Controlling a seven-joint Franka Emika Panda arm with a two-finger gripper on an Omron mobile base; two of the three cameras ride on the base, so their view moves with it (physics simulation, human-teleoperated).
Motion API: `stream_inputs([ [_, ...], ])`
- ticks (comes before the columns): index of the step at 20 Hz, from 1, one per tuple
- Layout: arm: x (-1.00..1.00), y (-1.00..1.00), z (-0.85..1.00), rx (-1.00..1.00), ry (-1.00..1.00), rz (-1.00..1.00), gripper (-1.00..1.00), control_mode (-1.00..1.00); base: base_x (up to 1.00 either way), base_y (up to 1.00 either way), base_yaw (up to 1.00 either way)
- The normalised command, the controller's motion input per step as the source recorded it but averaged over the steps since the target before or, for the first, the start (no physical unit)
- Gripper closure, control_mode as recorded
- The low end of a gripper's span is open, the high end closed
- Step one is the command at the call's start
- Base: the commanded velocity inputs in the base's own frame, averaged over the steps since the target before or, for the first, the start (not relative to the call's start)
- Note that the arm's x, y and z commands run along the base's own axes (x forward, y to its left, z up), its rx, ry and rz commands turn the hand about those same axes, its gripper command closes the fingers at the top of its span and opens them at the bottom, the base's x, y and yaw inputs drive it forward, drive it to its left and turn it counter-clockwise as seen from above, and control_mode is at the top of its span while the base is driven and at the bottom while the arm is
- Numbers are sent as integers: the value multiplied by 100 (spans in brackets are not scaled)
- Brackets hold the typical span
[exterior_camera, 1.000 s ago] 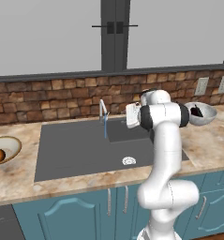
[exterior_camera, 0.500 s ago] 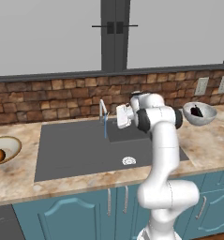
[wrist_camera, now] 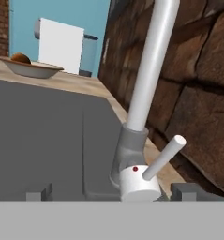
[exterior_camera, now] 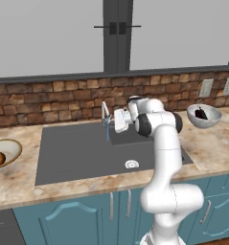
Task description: Pick the eggplants from the sink and place them in one bowl. Place the orange in the other bowl. Then turn off the sink faucet.
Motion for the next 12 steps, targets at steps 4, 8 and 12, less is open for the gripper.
stream_inputs([
  [4, 21, 0, -9, 1, 0, 0, -100, -100, 0, 0, 0],
  [8, 28, 5, 0, 0, 0, 0, -100, -100, 0, 0, 0],
  [12, 19, 18, 5, 0, 0, 0, -100, -100, 0, 0, 0],
])
